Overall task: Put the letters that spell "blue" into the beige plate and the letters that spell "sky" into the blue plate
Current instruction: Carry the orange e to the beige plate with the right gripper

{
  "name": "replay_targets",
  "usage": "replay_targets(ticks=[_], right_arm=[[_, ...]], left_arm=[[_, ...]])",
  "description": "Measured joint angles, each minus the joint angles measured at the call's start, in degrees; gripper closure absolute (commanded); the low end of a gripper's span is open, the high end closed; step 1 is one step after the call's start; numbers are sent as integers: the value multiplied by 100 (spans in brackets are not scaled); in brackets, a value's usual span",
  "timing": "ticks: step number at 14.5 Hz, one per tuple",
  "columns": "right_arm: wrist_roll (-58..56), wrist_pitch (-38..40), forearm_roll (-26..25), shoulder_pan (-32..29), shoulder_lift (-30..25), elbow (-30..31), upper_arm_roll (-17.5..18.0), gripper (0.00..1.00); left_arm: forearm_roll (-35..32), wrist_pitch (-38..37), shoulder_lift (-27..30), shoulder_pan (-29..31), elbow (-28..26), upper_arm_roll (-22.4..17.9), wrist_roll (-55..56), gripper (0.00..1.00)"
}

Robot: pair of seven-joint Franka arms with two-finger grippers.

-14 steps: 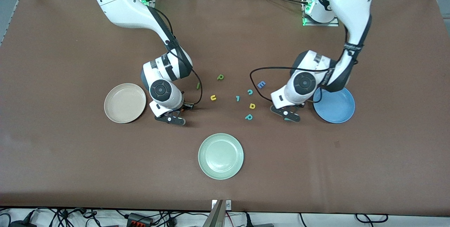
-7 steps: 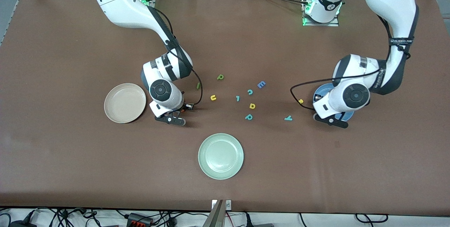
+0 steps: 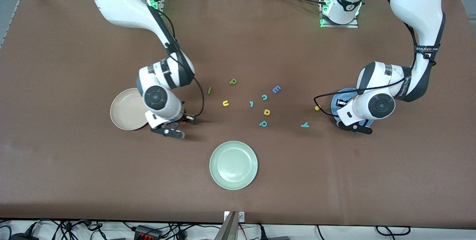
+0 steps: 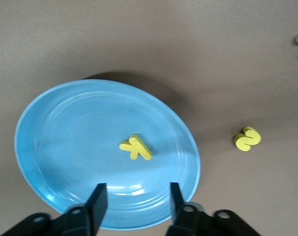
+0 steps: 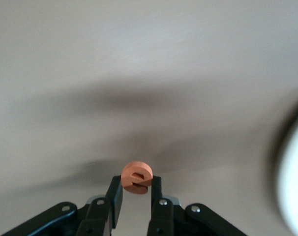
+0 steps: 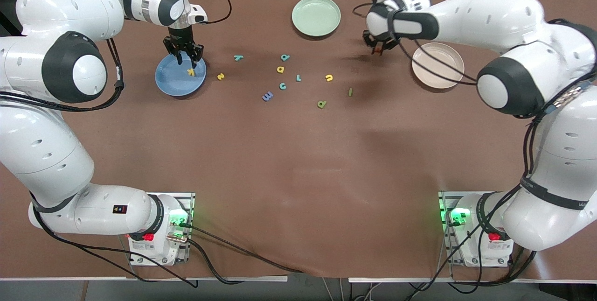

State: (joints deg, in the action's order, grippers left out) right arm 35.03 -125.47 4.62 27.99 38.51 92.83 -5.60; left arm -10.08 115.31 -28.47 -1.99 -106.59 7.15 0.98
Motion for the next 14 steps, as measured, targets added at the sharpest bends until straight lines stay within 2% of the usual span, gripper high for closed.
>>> replay_targets(ticks=[3, 7, 10, 11, 12, 13, 14], right_arm=[[-451, 250, -2, -406, -416, 384, -53, 94], [-1092, 366, -3, -898, -1012, 1310, -61, 93], [-1380, 330, -8, -1144, -1132, 1802, -60, 92], [-1537, 316, -8, -1237, -1125, 1866, -61, 82], [-1706, 312, -8, -1360, -1116, 1904, -63, 18], [-1829, 309, -8, -1500, -1107, 1922, -64, 0], [-1901, 305, -8, -1621, -1103, 1922, -65, 0]], left_arm=[[0, 1, 2, -9, -20, 236, 358, 0], [-27, 334, 3, -99, -252, 963, 762, 0], [-670, 1013, -11, -211, -573, 1030, 773, 0], [-1039, 1153, -44, -212, -655, 1031, 756, 0], [-1342, 1226, -83, -223, -700, 1038, 718, 0], [-1506, 1272, -116, -253, -730, 1048, 610, 0], [-1577, 1334, -136, -290, -765, 1056, 458, 0]])
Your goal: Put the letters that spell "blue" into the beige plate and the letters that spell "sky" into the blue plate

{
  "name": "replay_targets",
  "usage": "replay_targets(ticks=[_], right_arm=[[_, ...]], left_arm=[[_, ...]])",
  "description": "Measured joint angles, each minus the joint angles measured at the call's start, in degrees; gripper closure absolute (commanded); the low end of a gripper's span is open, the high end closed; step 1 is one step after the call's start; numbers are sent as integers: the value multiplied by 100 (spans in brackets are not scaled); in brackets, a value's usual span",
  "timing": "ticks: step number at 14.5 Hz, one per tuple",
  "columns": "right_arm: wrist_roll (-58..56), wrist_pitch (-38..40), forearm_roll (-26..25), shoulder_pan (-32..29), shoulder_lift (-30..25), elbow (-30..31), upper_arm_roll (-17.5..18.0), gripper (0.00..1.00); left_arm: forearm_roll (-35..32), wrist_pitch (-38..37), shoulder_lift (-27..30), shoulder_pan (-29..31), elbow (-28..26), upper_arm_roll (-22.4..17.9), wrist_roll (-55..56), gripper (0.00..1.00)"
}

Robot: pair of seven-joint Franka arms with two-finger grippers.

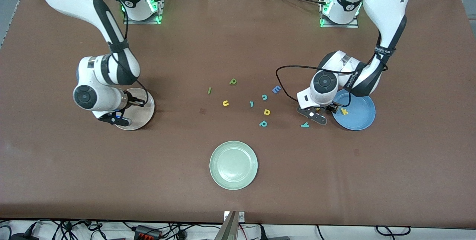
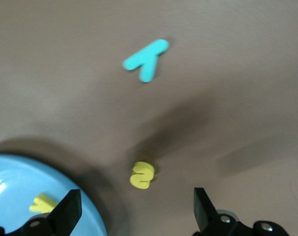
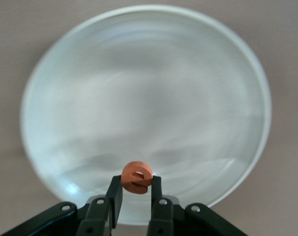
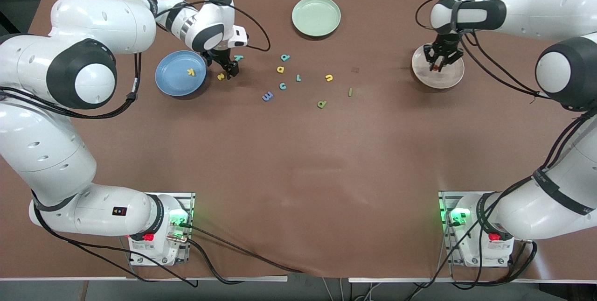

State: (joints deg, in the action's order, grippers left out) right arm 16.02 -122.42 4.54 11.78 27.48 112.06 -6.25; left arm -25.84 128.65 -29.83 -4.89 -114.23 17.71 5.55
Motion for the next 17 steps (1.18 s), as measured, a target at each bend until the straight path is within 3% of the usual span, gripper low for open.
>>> replay_targets(ticks=[3, 6, 9, 11, 14, 16, 17], right_arm=[[-84, -5, 13, -54, -46, -68, 74, 0], [182, -125, 257, 176, -175, -111, 479, 0], [1073, -504, 356, 974, -208, -105, 724, 0], [1584, -740, 359, 1558, -181, -84, 738, 0], [2064, -1124, 363, 2006, -28, -47, 740, 22], [2448, -1386, 364, 2186, 138, -42, 741, 28], [2645, -1498, 364, 2283, 215, -42, 741, 32]], left_arm=[[-33, 448, -3, 69, -137, -5, -715, 8], [-34, 727, -4, 353, -299, -15, -1347, 21], [-34, 1001, -6, 384, -449, -5, -1451, 27], [-34, 1097, -9, 378, -502, 7, -1459, 42], [-34, 1109, -8, 378, -548, 10, -1473, 67], [-34, 1112, -4, 377, -557, 25, -1474, 86], [-34, 1112, -1, 377, -559, 38, -1474, 88]])
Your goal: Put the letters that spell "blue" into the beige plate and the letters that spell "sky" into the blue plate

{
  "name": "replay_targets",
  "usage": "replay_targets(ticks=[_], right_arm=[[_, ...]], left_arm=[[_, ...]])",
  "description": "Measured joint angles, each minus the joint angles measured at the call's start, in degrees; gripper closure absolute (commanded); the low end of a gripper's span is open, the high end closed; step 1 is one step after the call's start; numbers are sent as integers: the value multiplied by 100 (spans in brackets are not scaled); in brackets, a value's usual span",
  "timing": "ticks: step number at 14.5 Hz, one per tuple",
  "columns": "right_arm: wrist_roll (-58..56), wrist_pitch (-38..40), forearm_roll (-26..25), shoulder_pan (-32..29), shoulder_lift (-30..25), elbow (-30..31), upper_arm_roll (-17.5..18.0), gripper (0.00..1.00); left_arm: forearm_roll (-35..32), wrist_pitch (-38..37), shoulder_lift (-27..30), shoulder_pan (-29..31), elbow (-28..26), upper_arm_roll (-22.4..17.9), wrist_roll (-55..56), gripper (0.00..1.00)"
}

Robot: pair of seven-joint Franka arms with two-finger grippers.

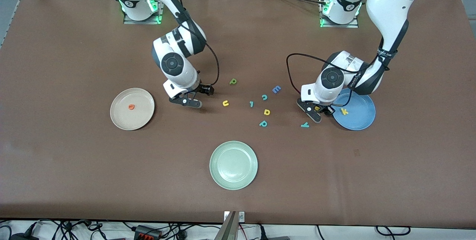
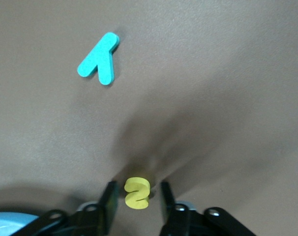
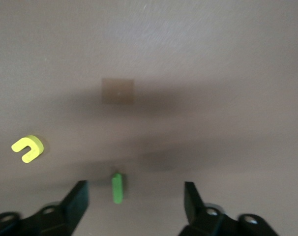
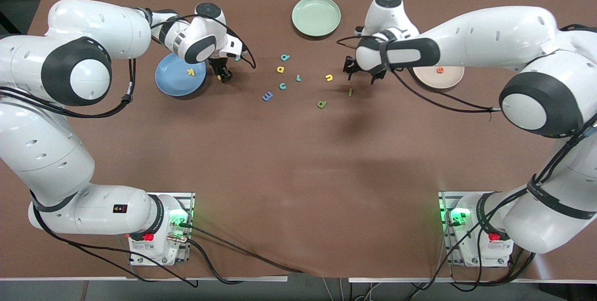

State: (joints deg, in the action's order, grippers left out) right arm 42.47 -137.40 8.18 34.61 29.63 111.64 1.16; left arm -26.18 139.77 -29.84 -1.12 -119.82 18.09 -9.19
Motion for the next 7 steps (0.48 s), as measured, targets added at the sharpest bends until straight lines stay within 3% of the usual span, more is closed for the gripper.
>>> replay_targets(ticks=[7], right_arm=[[465, -170, 1, 280, 253, -2, 0, 49]], left_arm=[[-2, -125, 61, 10, 69, -9, 42, 94]])
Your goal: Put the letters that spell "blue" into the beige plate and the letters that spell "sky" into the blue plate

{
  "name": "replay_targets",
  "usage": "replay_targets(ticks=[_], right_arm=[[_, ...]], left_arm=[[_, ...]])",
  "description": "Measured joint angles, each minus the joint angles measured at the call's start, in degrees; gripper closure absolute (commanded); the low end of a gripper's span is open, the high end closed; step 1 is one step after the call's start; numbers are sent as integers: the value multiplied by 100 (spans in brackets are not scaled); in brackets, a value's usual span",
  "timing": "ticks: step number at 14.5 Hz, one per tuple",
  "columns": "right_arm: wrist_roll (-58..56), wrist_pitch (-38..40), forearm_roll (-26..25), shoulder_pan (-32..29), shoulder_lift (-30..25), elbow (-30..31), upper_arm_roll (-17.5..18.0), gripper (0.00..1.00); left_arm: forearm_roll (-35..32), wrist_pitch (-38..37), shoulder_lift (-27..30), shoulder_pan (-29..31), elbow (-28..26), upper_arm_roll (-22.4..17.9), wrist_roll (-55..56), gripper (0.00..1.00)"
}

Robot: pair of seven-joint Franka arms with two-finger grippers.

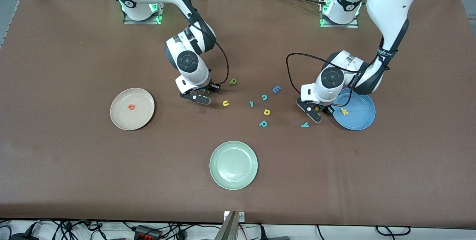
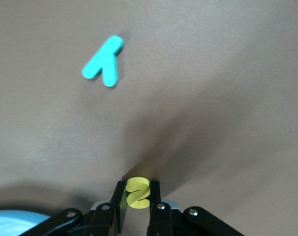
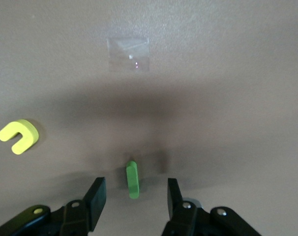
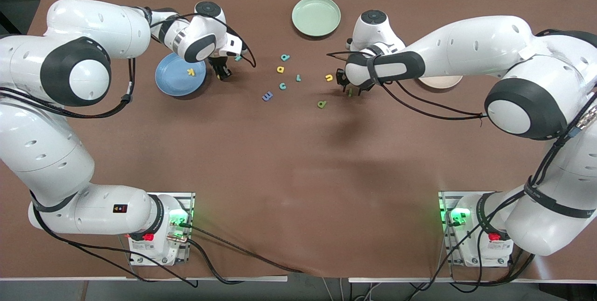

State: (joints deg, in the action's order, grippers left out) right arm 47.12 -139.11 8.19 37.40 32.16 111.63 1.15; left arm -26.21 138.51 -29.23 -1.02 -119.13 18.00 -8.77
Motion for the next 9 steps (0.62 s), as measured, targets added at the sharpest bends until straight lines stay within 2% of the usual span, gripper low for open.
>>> replay_targets(ticks=[2, 5, 7, 9], right_arm=[[5, -5, 0, 10, 28, 0, -1, 52], [5, -7, 0, 12, 37, -1, -2, 65], [5, -7, 0, 12, 53, 0, -4, 72], [4, -9, 0, 13, 78, -5, -6, 84]], left_arm=[[0, -717, 175, 6, 247, -3, 0, 94], [0, -2002, 416, -2, 737, 6, -7, 94], [0, -2458, 462, 45, 878, -9, -3, 94], [0, -2563, 453, 270, 846, -33, -1, 93]])
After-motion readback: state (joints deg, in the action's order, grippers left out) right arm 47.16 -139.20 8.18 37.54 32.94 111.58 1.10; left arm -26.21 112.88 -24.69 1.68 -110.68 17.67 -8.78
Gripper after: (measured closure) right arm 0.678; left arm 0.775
